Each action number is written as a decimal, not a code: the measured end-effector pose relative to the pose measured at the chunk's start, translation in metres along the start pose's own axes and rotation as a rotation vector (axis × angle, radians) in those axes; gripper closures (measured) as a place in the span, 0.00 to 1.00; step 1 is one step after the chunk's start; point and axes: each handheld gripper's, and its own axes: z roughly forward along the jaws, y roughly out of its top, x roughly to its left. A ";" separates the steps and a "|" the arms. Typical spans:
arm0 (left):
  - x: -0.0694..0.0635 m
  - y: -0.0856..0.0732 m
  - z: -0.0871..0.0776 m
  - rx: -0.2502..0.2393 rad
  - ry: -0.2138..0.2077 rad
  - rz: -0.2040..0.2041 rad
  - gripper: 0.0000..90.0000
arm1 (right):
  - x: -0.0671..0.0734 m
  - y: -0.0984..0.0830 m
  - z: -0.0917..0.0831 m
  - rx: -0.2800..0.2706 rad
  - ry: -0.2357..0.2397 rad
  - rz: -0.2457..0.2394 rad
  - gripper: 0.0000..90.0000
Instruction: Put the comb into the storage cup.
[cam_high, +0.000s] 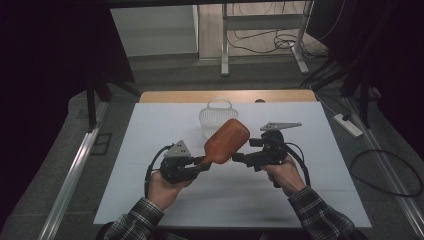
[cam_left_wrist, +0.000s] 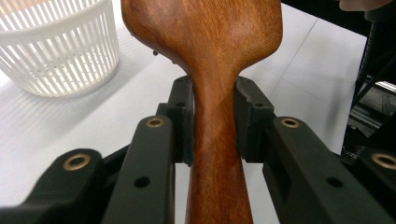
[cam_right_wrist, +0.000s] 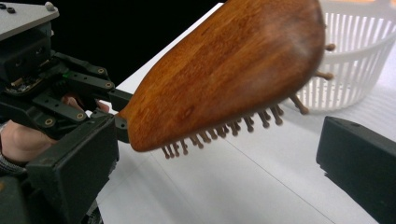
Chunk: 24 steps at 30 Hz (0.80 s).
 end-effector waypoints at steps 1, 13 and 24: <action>0.000 0.000 0.000 -0.001 0.001 0.002 0.79 | 0.000 0.000 0.001 -0.005 0.000 -0.003 0.00; -0.001 0.001 0.001 -0.015 -0.007 -0.001 0.79 | -0.001 0.008 0.017 0.006 0.019 0.019 0.00; -0.003 0.001 0.001 -0.031 -0.009 -0.003 0.79 | -0.002 0.011 0.032 0.007 0.039 0.049 0.00</action>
